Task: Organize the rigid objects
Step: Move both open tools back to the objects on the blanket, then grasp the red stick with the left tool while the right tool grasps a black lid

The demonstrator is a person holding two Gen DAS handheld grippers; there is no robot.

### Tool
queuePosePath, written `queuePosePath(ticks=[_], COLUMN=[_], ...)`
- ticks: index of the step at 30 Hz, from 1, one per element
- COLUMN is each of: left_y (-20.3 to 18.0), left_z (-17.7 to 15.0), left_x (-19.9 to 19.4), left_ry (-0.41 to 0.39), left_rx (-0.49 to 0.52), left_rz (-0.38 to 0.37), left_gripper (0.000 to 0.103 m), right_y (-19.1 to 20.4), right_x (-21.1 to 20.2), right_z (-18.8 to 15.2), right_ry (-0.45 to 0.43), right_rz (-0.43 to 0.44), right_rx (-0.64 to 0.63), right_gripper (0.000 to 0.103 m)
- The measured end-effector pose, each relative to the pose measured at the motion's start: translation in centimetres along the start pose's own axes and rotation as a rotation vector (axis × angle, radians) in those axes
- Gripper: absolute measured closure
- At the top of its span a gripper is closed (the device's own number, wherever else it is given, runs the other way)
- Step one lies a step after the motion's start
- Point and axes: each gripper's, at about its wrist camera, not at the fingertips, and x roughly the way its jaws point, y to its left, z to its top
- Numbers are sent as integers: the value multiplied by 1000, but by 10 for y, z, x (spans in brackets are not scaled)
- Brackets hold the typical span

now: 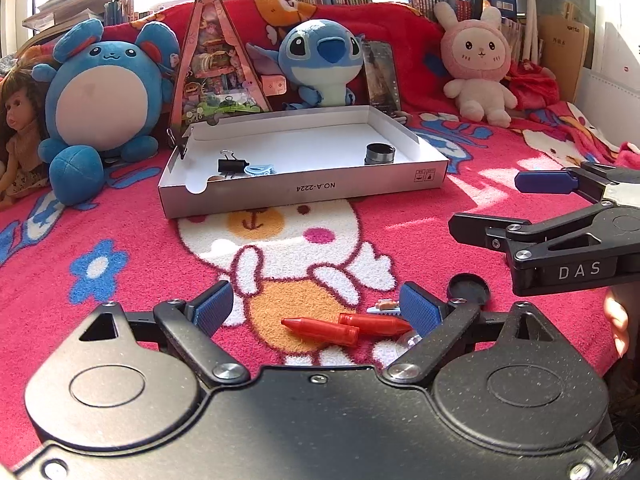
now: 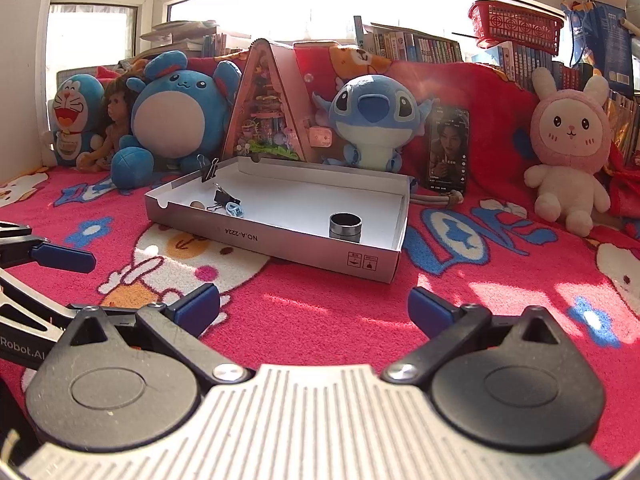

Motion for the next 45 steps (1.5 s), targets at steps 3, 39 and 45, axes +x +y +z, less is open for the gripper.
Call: queuePosePath(ticks=[3, 39, 45], left_y=[-1, 25, 27], left_z=[-7, -19, -21], left_x=[-3, 3, 2], left_ry=[13, 40, 37], left_rx=[5, -54, -62], left_rz=[-15, 59, 72], left_gripper=[22, 60, 60], right_y=[3, 19, 20], right_x=[-4, -22, -23], right_z=[-5, -42, -45], right_ry=[-7, 72, 78], right_rz=[-11, 78, 82], right_rx=[-22, -26, -28], right_gripper=[0, 0, 2])
